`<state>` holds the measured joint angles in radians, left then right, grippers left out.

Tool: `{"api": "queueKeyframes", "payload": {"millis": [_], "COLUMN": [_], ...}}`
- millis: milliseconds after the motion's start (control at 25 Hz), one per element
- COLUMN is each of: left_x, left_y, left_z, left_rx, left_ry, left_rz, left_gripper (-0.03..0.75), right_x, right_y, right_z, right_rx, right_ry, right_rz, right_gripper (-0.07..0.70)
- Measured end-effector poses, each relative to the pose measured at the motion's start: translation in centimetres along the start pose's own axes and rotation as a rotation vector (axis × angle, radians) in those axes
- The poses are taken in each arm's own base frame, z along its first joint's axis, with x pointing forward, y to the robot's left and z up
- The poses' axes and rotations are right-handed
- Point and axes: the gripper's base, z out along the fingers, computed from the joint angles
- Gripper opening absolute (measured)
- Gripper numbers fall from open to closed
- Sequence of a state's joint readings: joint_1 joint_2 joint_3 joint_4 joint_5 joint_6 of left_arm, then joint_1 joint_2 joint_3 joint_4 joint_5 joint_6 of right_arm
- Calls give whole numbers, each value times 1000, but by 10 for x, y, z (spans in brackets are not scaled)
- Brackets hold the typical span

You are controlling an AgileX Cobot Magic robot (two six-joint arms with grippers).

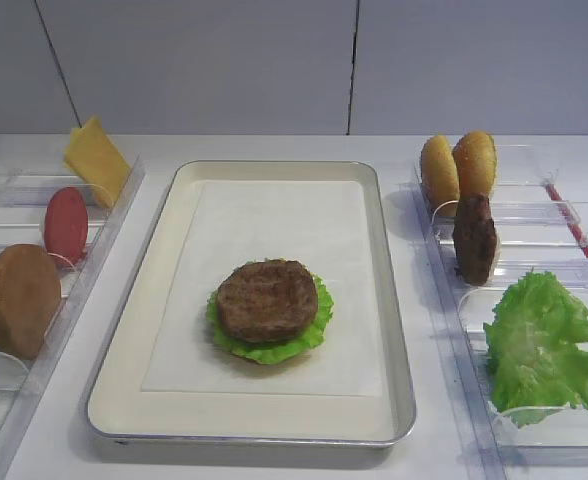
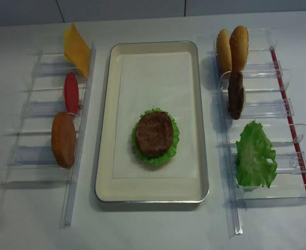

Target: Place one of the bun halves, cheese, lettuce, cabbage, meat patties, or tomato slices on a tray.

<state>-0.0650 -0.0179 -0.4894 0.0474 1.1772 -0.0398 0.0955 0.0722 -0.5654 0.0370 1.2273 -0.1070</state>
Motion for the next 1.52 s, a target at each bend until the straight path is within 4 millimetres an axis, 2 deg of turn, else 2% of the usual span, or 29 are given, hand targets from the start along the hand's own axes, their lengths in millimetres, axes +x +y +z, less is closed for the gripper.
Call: {"api": "queueKeyframes", "payload": {"millis": [280,1520], "left_x": [0,0], "left_y": [0,0], "left_z": [0,0], "left_rx": [0,0], "left_ry": [0,0], "left_rz": [0,0], "left_gripper": [232,232], "right_x": [13,13], "right_y": [4,6], "right_z": [8,13], "right_rx": [56,65], "right_ry": [-75,-91], "right_rz": [42,70], "right_gripper": [333,324]}}
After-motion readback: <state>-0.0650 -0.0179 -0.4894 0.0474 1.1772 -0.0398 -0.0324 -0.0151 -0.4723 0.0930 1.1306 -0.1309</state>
